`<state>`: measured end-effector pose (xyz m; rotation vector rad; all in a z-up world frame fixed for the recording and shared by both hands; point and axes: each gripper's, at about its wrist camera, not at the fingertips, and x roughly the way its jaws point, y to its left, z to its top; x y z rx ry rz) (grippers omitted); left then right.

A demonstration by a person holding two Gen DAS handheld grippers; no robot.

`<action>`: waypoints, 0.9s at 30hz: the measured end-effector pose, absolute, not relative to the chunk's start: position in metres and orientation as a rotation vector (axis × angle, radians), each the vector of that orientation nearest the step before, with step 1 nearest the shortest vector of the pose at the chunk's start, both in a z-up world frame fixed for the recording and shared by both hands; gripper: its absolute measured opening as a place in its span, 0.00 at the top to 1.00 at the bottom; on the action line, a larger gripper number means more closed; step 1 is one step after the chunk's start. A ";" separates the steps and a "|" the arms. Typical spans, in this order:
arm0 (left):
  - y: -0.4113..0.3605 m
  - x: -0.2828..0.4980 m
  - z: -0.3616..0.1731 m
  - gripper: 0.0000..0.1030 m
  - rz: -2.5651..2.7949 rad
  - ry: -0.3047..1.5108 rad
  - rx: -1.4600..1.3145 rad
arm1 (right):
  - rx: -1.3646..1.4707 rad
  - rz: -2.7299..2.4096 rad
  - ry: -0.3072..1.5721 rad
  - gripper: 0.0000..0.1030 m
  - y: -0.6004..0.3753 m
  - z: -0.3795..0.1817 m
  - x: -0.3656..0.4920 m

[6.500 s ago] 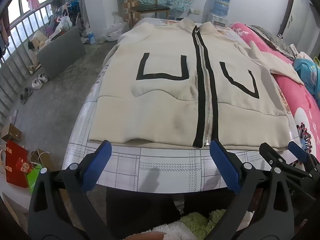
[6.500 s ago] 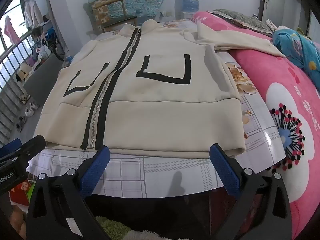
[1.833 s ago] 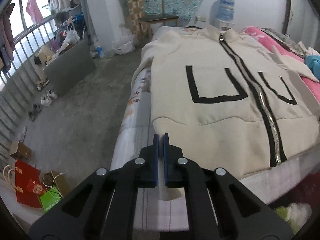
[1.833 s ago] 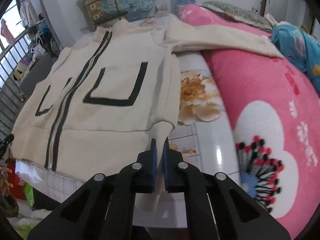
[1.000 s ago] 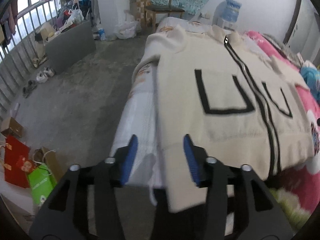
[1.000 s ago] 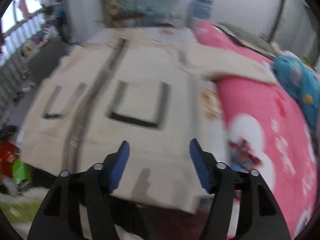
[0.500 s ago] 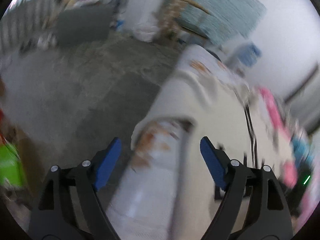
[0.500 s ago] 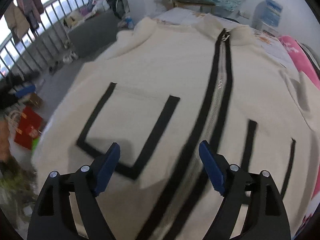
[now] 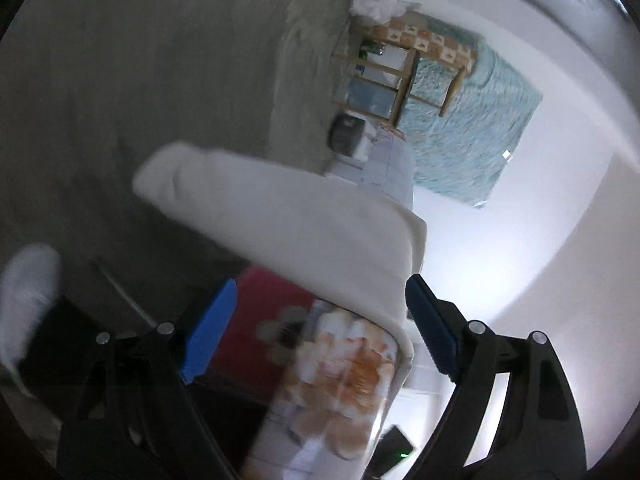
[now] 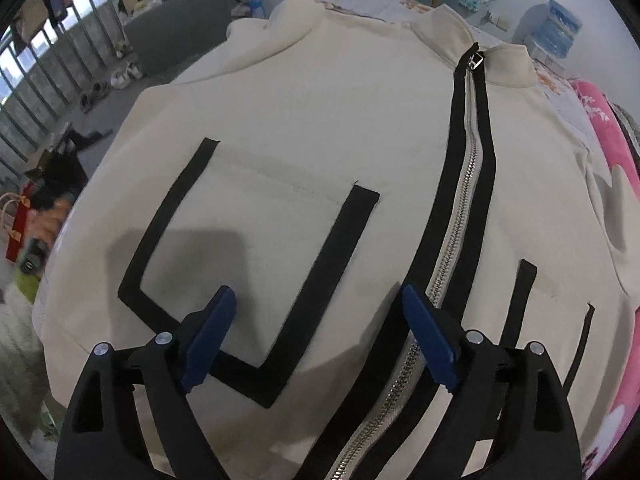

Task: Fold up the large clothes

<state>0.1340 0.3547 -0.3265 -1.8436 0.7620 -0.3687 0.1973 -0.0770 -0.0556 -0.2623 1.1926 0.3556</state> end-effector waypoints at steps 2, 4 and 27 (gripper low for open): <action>0.333 0.138 -0.358 0.19 -0.412 0.752 -1.919 | -0.256 0.346 1.213 0.18 -0.077 -0.056 0.199; 0.315 0.143 -0.386 0.19 -0.449 0.734 -2.008 | -0.265 0.331 1.229 0.16 -0.076 -0.056 0.202; 0.339 0.234 -0.403 0.92 -0.251 0.806 -1.723 | -0.257 0.283 1.231 0.15 -0.073 -0.055 0.197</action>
